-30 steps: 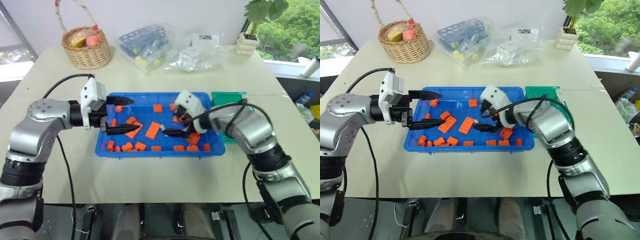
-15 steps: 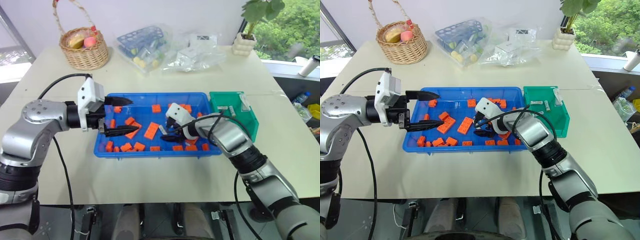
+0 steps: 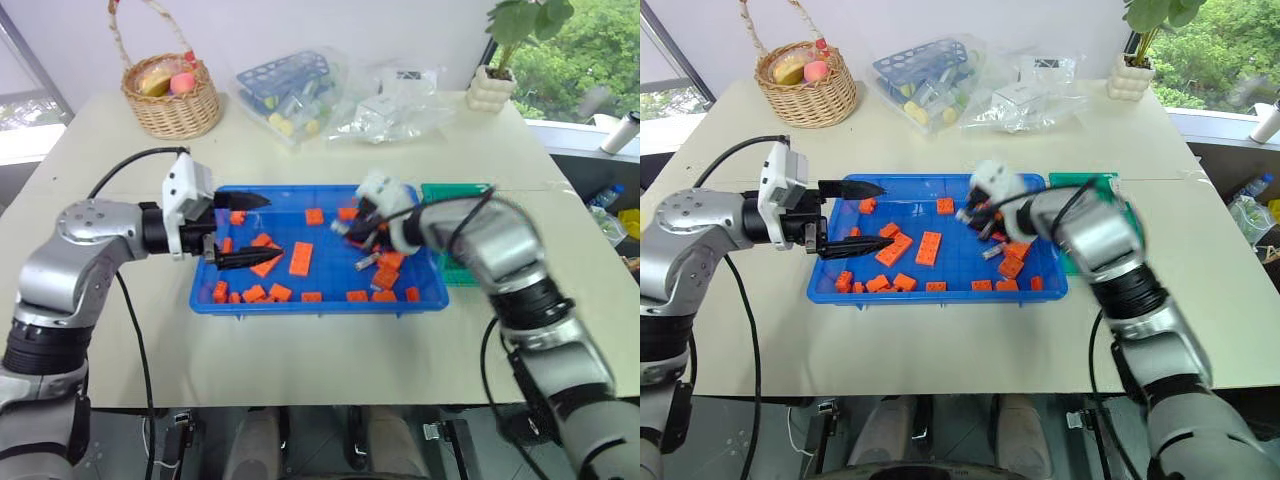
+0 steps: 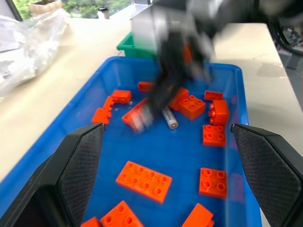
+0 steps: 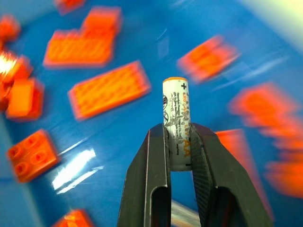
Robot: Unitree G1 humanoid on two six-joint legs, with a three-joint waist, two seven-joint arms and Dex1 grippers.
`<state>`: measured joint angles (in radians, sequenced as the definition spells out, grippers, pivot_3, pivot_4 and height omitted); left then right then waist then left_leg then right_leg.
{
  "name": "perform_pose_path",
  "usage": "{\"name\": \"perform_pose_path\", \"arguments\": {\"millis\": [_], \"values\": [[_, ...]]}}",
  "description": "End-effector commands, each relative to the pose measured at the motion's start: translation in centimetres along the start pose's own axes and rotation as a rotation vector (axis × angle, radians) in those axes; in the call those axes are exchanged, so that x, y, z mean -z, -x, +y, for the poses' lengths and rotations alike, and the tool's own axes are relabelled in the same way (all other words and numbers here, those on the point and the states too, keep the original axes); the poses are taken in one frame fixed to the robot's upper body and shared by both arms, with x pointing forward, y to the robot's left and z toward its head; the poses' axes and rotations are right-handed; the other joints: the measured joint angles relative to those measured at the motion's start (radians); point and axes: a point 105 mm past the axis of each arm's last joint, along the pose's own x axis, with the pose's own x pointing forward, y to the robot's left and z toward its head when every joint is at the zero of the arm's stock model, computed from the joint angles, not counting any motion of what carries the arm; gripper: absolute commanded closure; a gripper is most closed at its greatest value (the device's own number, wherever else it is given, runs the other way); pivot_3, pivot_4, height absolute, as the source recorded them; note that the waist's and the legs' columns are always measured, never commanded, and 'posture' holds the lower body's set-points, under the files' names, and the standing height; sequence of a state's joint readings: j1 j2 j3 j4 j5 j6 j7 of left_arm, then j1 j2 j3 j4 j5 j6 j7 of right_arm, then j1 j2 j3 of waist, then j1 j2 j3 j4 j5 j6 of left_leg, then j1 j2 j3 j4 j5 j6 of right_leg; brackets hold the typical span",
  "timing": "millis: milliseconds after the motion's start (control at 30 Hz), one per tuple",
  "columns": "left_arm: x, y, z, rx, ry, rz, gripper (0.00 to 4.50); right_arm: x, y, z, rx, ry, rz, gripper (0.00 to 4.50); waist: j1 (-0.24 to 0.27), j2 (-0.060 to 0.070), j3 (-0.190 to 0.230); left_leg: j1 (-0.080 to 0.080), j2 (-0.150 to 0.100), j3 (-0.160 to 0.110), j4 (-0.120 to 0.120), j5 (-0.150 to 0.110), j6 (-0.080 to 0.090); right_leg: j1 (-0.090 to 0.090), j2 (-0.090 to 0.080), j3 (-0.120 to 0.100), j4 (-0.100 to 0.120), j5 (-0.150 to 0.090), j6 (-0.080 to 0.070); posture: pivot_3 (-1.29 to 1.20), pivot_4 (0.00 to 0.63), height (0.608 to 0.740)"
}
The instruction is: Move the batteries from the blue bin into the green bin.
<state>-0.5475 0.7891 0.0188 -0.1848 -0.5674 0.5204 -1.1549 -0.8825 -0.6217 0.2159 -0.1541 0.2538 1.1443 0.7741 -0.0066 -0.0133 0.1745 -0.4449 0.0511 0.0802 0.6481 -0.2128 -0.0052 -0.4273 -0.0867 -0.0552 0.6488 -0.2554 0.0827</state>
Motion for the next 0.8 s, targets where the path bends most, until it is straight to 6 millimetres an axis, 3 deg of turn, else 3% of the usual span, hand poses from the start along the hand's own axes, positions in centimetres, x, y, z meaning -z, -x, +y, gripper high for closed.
{"name": "perform_pose_path", "arguments": {"millis": [33,167,333,433,533,733,800], "values": [[-1.1,-0.1,0.5,0.0,-0.057,-0.022,0.0,-0.5,4.5,-3.2,0.145,0.025,-0.015,4.42,0.004,0.0,0.0,0.0,0.0,0.0,0.0,0.0,0.0,0.0,0.0,0.0,0.0,0.0,0.0,0.0,0.15,0.736],[-1.1,-0.3,0.8,0.005,-0.06,-0.029,0.0,2.5,8.0,-5.4,0.262,0.005,0.075,4.42,0.005,0.0,0.0,0.0,0.0,0.0,0.0,0.0,0.0,0.0,0.0,0.0,-0.001,0.0,0.0,0.0,0.15,0.736],[-1.1,-0.7,0.6,0.031,-0.066,-0.034,0.0,6.0,9.9,-6.2,0.336,-0.034,0.158,4.42,-0.004,0.0,0.0,0.0,0.0,0.001,0.0,0.0,0.0,0.0,0.0,0.0,-0.001,0.0,0.0,0.0,0.15,0.736],[-1.2,-0.9,0.6,0.04,-0.072,-0.034,0.0,6.9,10.2,-6.7,0.372,-0.044,0.169,2.94,-0.006,0.0,0.0,0.001,0.0,0.001,0.0,0.0,0.0,0.0,0.0,0.0,-0.001,0.0,0.0,0.0,0.15,0.736],[-1.3,-1.1,0.8,0.044,-0.077,-0.036,0.0,6.6,10.1,-7.2,0.39,-0.01,0.164,1.44,-0.004,0.0,0.0,0.001,0.0,0.0,0.0,0.0,0.0,0.0,0.0,0.0,-0.001,0.0,0.0,0.0,0.15,0.736],[-1.4,-1.2,0.8,0.054,-0.085,-0.037,0.0,2.6,8.0,-5.0,0.215,0.096,0.043,1.44,-0.007,0.0,0.0,0.001,0.0,0.0,0.0,0.0,0.0,0.0,0.0,0.001,-0.001,0.0,0.0,0.0,0.15,0.736],[-1.3,-1.1,0.7,0.053,-0.085,-0.036,0.0,1.4,5.9,-2.4,0.074,0.154,0.015,1.44,-0.007,0.0,0.0,0.001,0.0,0.0,0.0,0.0,0.0,0.0,0.001,0.0,-0.001,0.0,0.0,0.0,0.15,0.736]]}}
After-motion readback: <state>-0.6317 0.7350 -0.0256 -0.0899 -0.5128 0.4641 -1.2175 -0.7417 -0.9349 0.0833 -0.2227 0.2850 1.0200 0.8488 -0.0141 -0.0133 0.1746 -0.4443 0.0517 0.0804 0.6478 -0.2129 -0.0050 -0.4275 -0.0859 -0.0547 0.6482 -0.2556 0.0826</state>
